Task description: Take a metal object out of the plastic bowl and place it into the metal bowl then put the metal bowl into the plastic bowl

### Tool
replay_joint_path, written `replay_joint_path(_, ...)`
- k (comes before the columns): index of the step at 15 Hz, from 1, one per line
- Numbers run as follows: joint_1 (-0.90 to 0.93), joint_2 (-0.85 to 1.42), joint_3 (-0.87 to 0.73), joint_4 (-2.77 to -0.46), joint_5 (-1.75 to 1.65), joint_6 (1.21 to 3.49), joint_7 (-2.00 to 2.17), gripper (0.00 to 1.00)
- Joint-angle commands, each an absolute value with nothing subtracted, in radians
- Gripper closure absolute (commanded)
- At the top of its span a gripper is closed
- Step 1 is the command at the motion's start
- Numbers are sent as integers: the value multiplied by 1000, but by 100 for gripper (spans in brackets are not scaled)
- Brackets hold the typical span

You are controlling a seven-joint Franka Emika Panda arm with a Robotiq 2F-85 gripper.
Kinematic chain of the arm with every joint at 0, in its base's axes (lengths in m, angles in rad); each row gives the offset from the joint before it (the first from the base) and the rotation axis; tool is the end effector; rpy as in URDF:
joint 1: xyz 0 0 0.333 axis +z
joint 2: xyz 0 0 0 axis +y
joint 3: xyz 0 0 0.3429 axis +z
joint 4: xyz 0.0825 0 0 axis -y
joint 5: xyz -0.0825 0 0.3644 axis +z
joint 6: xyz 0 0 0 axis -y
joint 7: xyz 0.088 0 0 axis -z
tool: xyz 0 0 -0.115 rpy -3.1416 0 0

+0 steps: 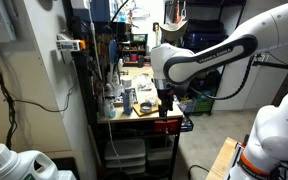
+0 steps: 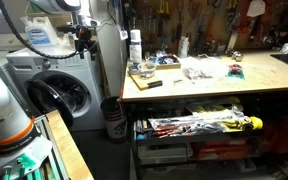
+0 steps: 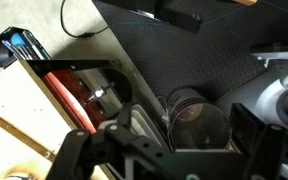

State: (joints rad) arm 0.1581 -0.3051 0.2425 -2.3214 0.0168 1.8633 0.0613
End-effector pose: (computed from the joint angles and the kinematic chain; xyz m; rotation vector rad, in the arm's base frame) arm 0.3755 0.1666 0.4713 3.0047 0.4795 -0.2202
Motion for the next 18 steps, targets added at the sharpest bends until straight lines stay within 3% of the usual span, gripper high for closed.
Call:
replay_joint_path(1, 172, -304, 230, -2320, 13, 1862, 65, 0)
replay_joint_path(7, 161, -292, 231, -2309, -8, 1869, 90, 0)
replay_joint_path(15, 18, -55, 125, -2065, -93, 2043, 376, 0)
replay_joint_path(18, 36, -102, 111, -2110, -68, 2031, 295, 0)
